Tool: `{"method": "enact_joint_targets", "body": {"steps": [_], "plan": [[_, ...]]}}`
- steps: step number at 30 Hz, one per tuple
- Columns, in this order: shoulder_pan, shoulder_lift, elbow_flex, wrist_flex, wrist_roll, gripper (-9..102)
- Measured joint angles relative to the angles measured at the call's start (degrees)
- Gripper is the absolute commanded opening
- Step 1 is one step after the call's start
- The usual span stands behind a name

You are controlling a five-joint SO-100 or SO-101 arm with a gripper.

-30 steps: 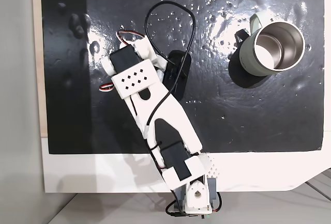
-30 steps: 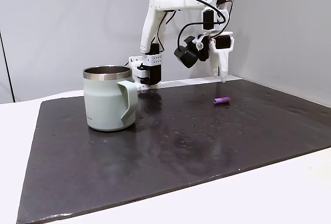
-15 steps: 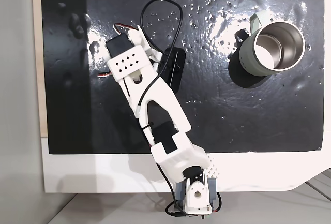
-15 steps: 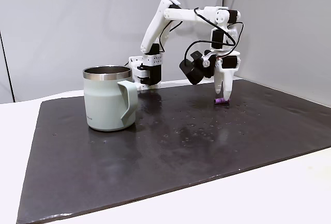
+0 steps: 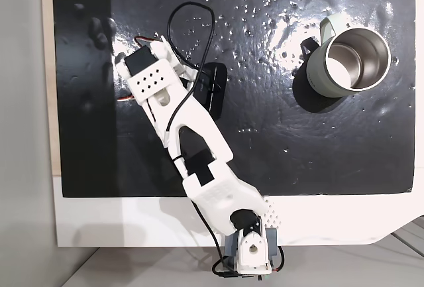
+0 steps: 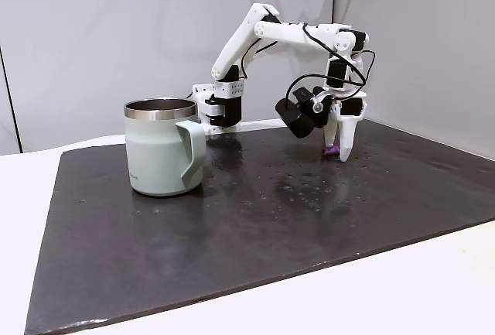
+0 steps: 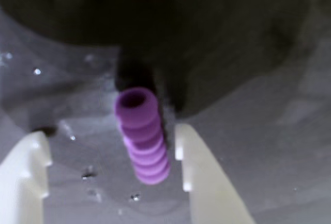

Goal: Grasp a pengrip and put it in the cup.

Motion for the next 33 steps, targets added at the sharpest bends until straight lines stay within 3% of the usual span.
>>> {"method": "enact_joint_targets", "body": {"steps": [7, 16, 33], "plan": [[-0.35, -0.62, -1.14, -0.09, -1.58, 0], [-0.18, 0.35, 0.0, 0.0, -3.08, 0], [1.93, 30.41, 1.58, 7.56, -15.56, 0]]}}
